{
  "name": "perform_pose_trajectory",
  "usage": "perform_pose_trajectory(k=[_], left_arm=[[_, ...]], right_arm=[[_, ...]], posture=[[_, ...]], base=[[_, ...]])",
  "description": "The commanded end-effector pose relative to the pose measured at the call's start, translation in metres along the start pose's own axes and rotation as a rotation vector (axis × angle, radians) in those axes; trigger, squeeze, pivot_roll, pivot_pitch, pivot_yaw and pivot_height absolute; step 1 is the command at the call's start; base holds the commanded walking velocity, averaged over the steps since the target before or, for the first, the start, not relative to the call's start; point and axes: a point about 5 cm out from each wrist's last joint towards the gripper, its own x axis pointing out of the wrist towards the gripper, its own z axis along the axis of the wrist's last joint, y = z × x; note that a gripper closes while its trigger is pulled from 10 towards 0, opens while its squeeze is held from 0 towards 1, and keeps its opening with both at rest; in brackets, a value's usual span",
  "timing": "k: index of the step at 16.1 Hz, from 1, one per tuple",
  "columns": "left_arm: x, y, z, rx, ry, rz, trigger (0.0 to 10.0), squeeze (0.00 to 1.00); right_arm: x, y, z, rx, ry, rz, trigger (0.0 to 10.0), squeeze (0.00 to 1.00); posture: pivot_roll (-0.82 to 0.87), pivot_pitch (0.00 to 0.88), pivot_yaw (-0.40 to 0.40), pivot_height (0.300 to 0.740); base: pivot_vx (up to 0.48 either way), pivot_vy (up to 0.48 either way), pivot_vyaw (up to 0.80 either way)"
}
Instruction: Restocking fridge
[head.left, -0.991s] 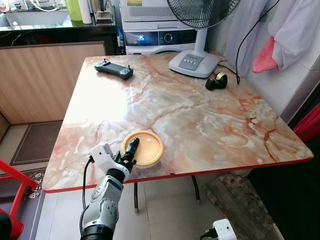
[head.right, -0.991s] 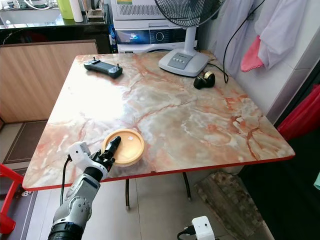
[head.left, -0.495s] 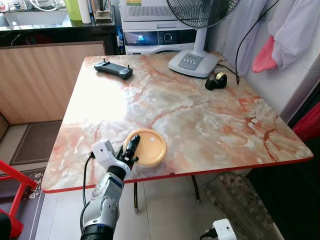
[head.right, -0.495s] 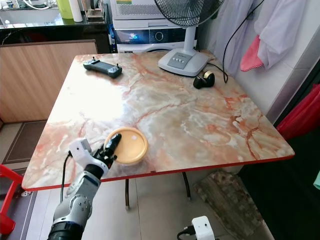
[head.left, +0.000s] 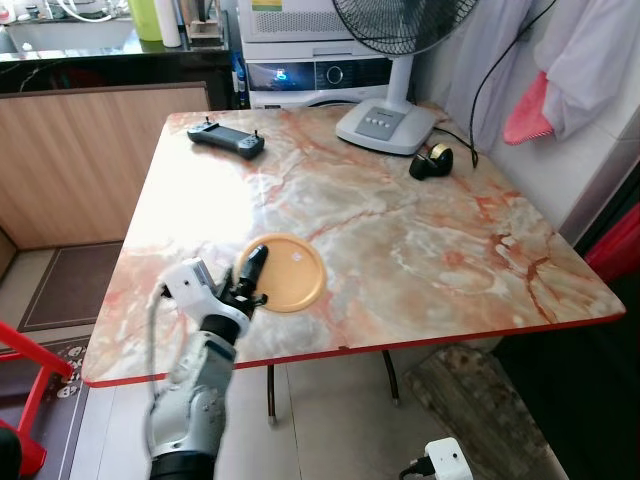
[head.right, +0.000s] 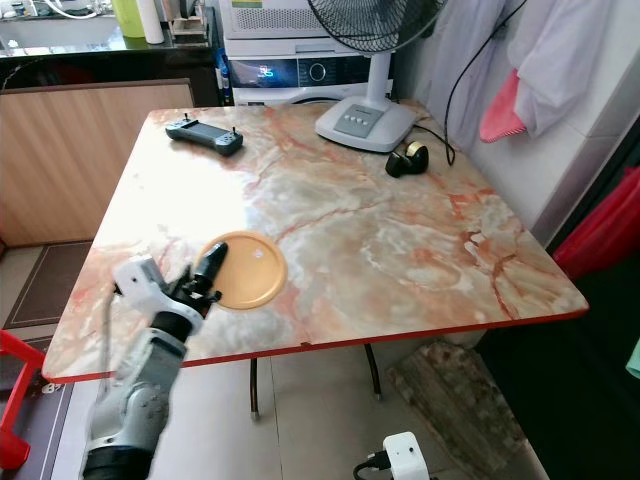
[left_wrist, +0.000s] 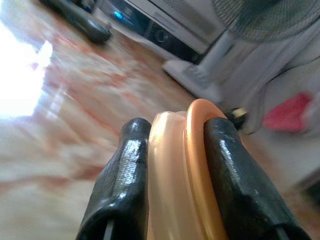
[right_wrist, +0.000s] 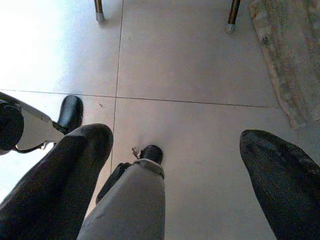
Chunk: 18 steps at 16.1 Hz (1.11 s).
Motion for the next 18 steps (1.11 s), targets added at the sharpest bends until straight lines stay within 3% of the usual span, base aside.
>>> perform_pose_trajectory(k=[1, 4, 7, 8, 14, 18], left_arm=[[-0.003, 0.003, 0.009, 0.099, -0.021, 0.025, 10.0, 0.00], [-0.015, 0.019, 0.034, 0.284, -0.086, 0.123, 10.0, 0.00], [-0.015, 0.017, 0.051, 0.507, -0.113, 0.102, 10.0, 0.00], [-0.012, 0.015, 0.049, 0.537, -0.108, 0.086, 10.0, 0.00], [-0.009, 0.002, 0.041, 0.556, -0.111, 0.080, 10.0, 0.00], [-0.009, 0.001, 0.042, 0.582, -0.120, 0.076, 10.0, 0.00]], right_arm=[[0.000, 0.000, -0.001, 0.024, -0.006, -0.005, 10.0, 0.00], [0.000, 0.002, -0.003, 0.037, -0.005, -0.010, 10.0, 0.00], [0.000, 0.002, -0.003, 0.054, -0.011, -0.016, 10.0, 0.00], [0.000, 0.001, -0.003, 0.060, -0.014, -0.020, 10.0, 0.00], [-0.001, 0.000, -0.004, 0.069, -0.013, -0.026, 10.0, 0.00], [0.000, 0.000, -0.005, 0.048, 0.003, -0.020, 10.0, 0.00]], posture=[[0.04, 0.000, -0.020, 0.740], [0.05, 0.000, -0.013, 0.740], [0.06, 0.000, -0.014, 0.740], [0.06, 0.000, -0.015, 0.740], [0.06, 0.000, -0.019, 0.740], [0.05, 0.000, -0.015, 0.740]], base=[[0.000, 0.000, 0.00], [0.000, 0.000, 0.00], [0.000, 0.000, 0.00], [0.000, 0.000, 0.00], [0.000, 0.000, 0.00], [0.000, 0.000, -0.72]])
